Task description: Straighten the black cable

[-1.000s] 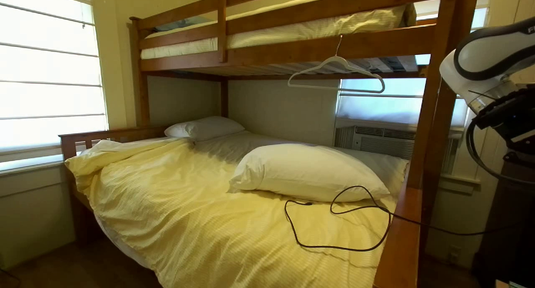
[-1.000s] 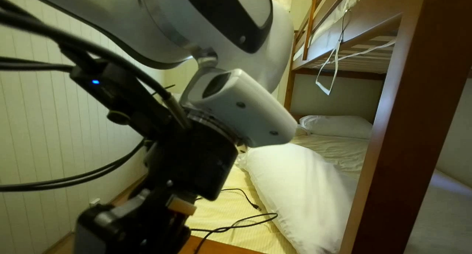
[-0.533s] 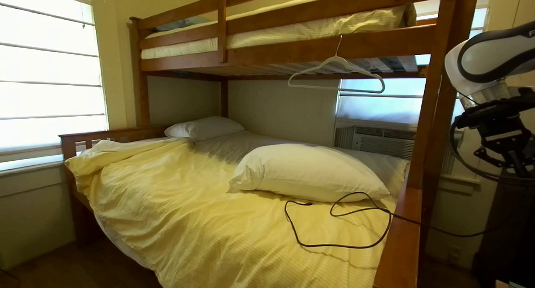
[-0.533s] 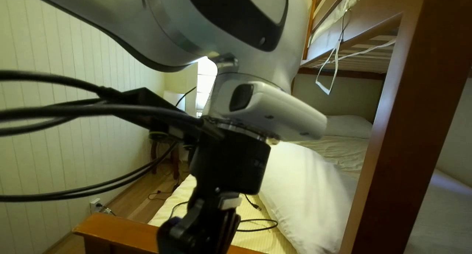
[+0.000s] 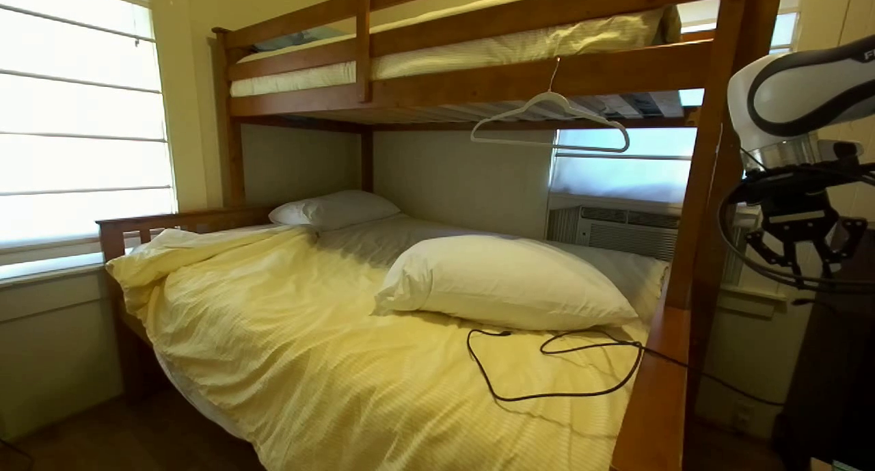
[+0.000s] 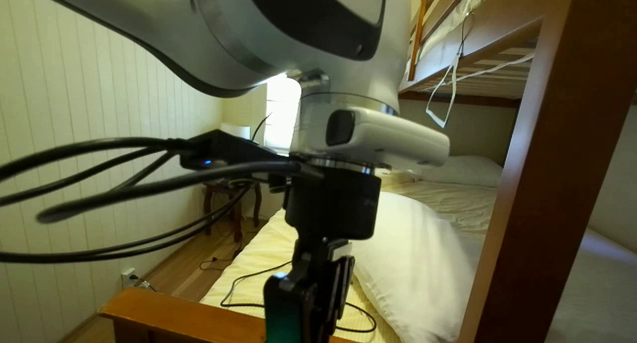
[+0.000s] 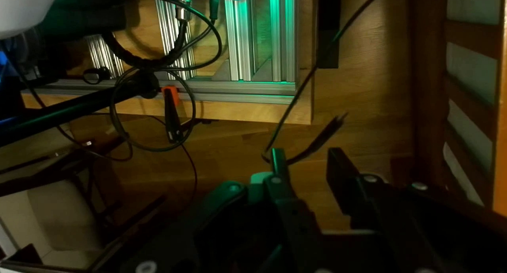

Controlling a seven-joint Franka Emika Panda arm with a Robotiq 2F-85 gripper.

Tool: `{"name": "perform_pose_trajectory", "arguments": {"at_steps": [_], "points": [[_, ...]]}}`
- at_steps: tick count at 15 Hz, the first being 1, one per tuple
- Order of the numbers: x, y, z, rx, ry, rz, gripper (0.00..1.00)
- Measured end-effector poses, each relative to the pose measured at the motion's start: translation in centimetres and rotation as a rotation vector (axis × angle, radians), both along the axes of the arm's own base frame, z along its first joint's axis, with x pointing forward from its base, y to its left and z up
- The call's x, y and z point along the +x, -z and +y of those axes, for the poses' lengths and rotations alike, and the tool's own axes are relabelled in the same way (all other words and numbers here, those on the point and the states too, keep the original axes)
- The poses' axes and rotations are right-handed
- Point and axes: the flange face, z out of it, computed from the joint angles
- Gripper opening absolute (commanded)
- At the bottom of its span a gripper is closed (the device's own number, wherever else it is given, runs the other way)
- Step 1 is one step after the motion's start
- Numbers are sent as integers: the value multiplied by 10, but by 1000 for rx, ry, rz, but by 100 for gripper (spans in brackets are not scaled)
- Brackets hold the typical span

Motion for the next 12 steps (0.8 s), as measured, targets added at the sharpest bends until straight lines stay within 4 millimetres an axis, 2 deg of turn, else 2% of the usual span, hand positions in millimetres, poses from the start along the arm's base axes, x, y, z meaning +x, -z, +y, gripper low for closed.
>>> {"name": "perform_pose_trajectory", "arguments": {"at_steps": [2, 5, 8, 12], "points": [[10, -18, 6, -19, -25, -37, 78], [30, -59, 26, -53, -88, -120, 98], [46, -93, 54, -41, -165, -180, 100], [47, -114, 89, 60, -242, -151, 100]]}}
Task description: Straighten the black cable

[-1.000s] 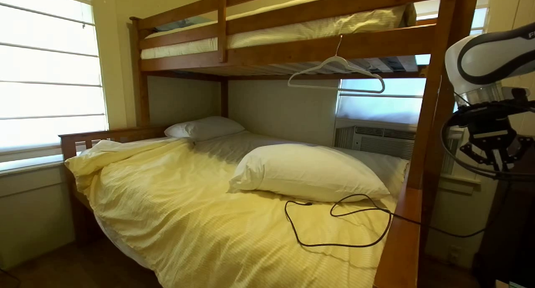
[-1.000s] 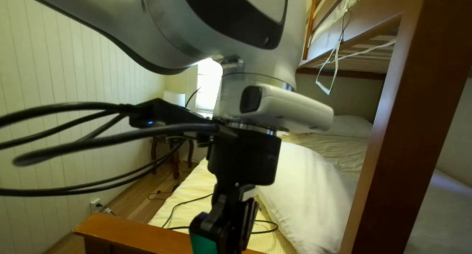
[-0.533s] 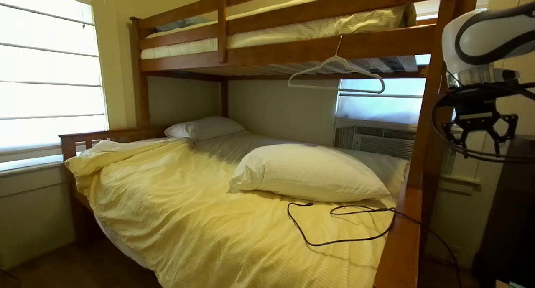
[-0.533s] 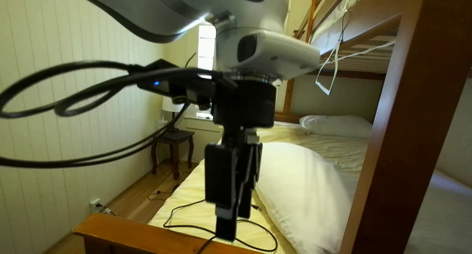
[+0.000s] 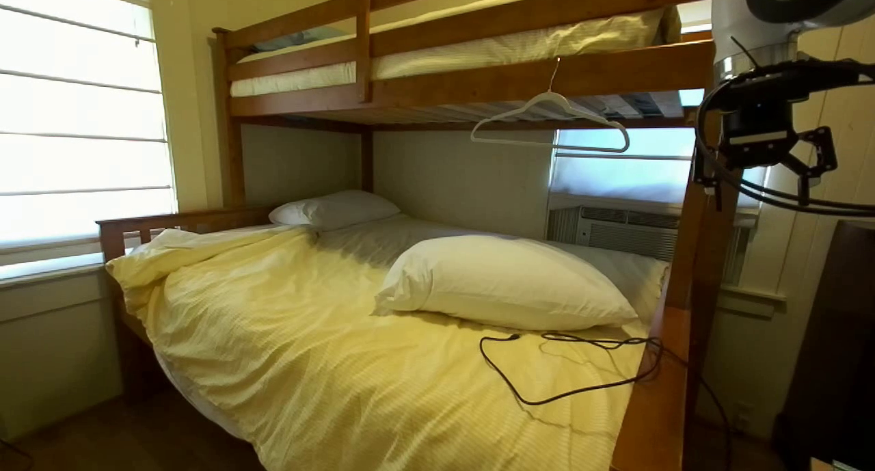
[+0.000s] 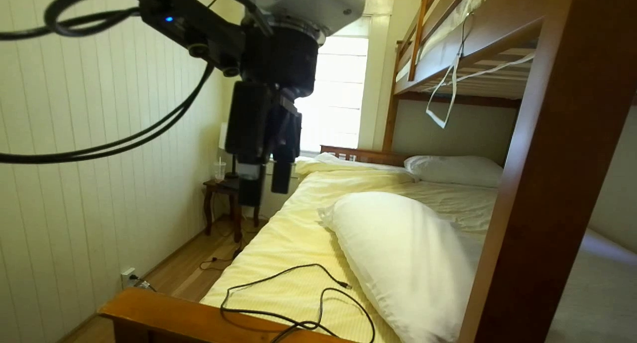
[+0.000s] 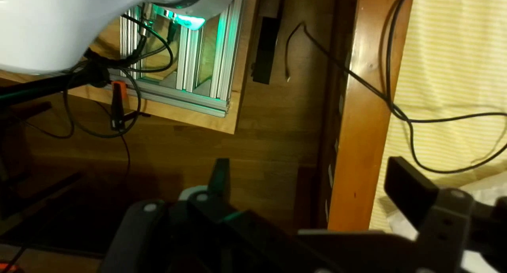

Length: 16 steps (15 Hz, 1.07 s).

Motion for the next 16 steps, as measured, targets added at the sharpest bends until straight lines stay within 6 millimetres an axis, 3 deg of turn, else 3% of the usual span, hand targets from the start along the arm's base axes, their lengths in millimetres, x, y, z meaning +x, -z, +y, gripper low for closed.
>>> {"name": "perform_pose_trajectory", "arguments": {"at_steps": [8, 16], "points": [[6, -39, 22, -32, -98, -52, 100], [6, -42, 22, -38, -100, -64, 100]]}}
